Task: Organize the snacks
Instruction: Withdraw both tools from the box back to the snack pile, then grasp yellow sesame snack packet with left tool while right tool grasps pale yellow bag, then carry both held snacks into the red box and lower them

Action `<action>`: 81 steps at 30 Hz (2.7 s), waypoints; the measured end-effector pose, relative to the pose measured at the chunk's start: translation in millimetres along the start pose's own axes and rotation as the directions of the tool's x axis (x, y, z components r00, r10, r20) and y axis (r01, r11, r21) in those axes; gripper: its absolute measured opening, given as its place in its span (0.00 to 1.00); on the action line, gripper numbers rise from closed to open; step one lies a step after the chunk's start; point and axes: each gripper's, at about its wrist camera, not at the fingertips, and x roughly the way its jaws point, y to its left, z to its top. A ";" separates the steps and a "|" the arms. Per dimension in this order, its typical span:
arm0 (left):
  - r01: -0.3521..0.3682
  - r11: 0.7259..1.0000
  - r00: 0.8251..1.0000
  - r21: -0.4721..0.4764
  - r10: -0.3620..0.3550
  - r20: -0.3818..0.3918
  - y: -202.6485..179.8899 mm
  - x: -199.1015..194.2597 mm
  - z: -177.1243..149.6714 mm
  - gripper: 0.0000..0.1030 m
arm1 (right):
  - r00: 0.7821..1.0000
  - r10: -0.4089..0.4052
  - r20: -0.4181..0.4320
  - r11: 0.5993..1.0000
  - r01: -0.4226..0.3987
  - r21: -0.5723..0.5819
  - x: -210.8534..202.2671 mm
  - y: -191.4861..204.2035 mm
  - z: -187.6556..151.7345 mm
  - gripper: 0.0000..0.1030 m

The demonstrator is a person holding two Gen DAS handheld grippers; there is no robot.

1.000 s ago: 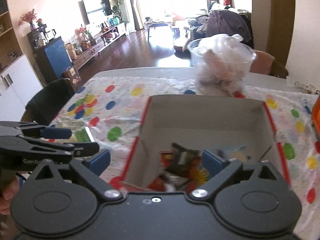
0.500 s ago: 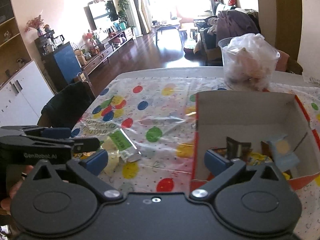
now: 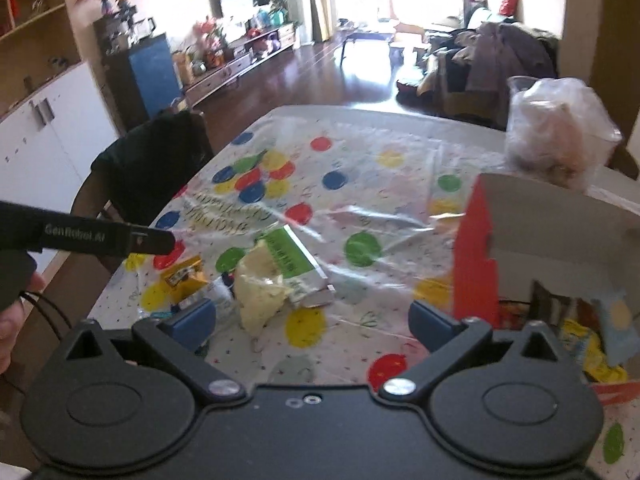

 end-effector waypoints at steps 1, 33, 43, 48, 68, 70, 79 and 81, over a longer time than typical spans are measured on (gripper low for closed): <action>-0.007 1.000 1.000 -0.012 0.007 -0.011 4.8 3.3 0.5 0.82 | 1.000 0.001 0.002 1.000 -0.001 -0.013 5.0 3.7 1.0 1.00; -0.093 0.945 0.954 -0.313 -0.005 -0.299 51.4 119.2 10.4 0.61 | 0.970 0.029 -0.243 0.985 -0.069 -0.158 136.7 48.3 24.5 0.59; -0.123 0.955 0.960 -0.270 0.045 -0.275 46.7 116.3 7.8 0.45 | 0.971 0.028 -0.239 0.986 -0.066 -0.155 136.0 48.0 20.4 0.44; -0.110 0.956 0.965 -0.270 0.037 -0.260 48.4 112.1 5.6 0.42 | 0.974 0.031 -0.227 0.993 -0.057 -0.108 129.2 41.5 16.4 0.36; -0.083 0.971 0.984 -0.224 0.044 -0.171 49.1 63.1 -2.7 0.41 | 0.988 0.048 -0.146 0.997 -0.039 0.065 68.8 13.3 -0.5 0.32; -0.081 0.974 0.985 -0.213 0.045 -0.166 45.3 56.7 -2.8 0.41 | 0.989 0.049 -0.138 0.996 -0.038 0.076 60.8 10.7 -1.2 0.32; -0.030 0.982 0.989 -0.188 0.002 -0.147 16.4 24.6 -1.7 0.41 | 0.994 0.044 -0.101 0.989 -0.029 0.146 18.8 -13.9 -3.5 0.32; -0.018 0.984 0.989 -0.179 -0.008 -0.145 5.7 18.2 -0.7 0.41 | 0.995 0.041 -0.092 0.986 -0.026 0.163 9.4 -21.8 -4.6 0.32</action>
